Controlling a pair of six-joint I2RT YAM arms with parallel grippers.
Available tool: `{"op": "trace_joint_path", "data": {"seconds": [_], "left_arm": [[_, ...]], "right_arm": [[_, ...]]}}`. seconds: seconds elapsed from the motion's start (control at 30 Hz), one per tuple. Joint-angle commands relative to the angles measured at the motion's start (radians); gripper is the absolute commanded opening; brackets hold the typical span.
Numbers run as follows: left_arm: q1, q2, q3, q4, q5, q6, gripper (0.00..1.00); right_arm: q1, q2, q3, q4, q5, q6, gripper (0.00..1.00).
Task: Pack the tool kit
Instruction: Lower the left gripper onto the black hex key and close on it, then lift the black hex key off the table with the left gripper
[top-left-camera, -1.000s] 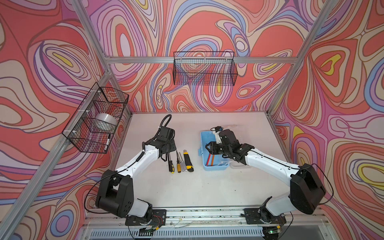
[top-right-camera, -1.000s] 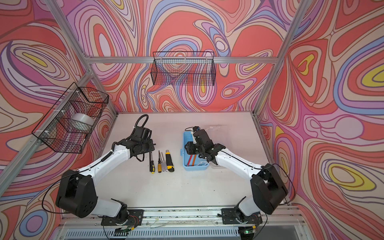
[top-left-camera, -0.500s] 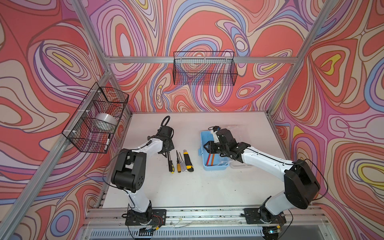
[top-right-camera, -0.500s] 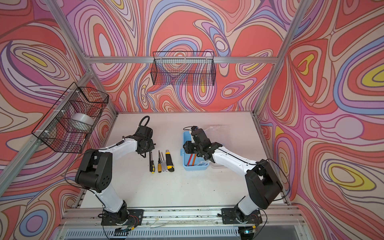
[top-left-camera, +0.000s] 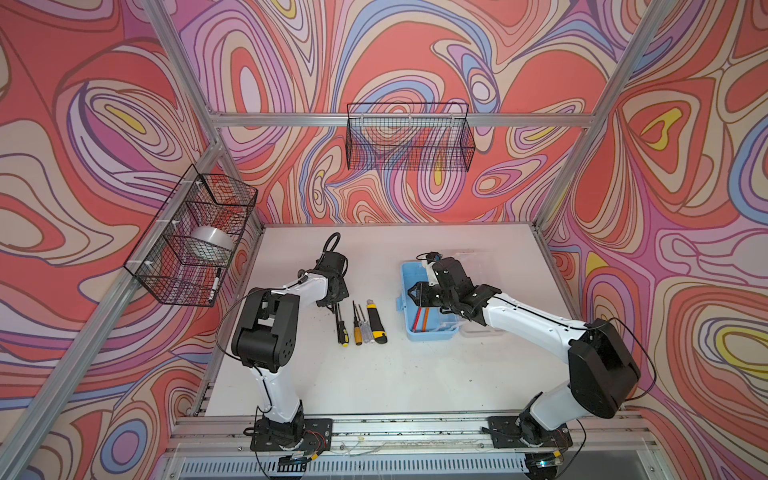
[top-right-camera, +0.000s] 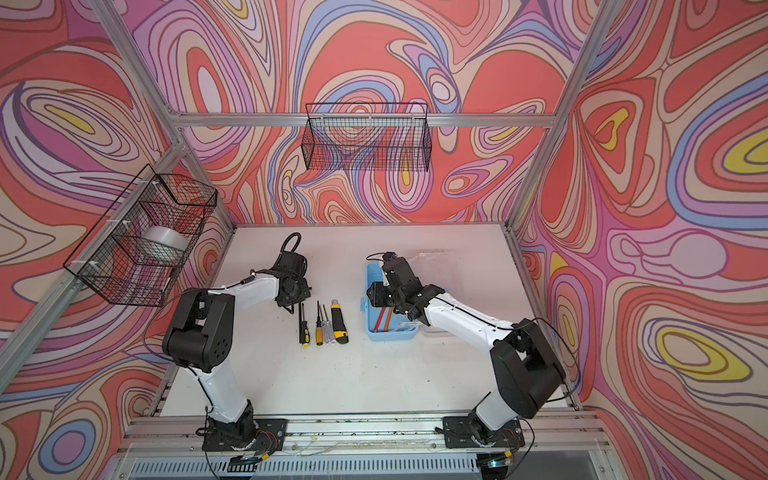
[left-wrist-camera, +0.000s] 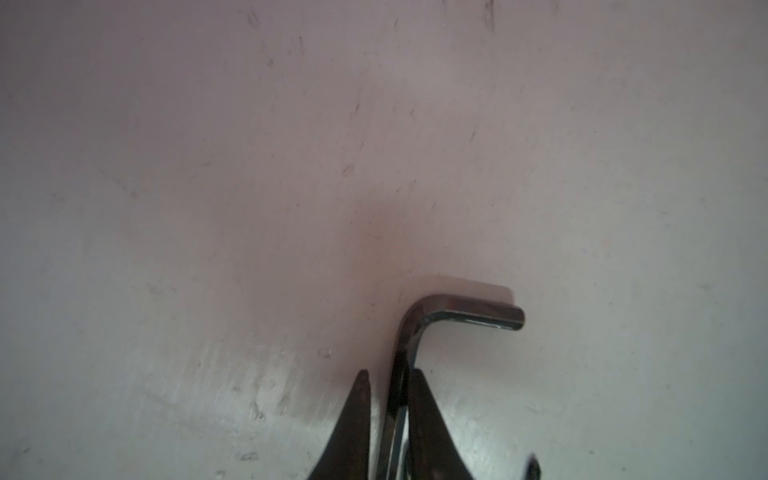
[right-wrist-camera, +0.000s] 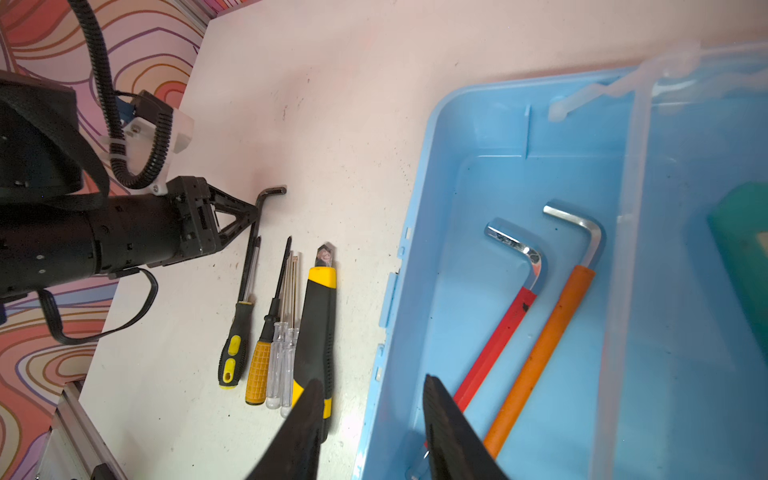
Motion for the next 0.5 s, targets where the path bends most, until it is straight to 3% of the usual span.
{"op": "trace_joint_path", "data": {"seconds": [0.0, 0.47], "left_arm": [[0.007, 0.024, 0.024, 0.004, 0.009, -0.018, 0.16], [0.007, 0.017, -0.001, 0.006, 0.015, -0.024, 0.08]], "right_arm": [[0.001, -0.003, 0.018, -0.012, 0.019, 0.002, 0.41], [0.000, 0.001, 0.010, -0.019, 0.033, 0.002, 0.41]]}}
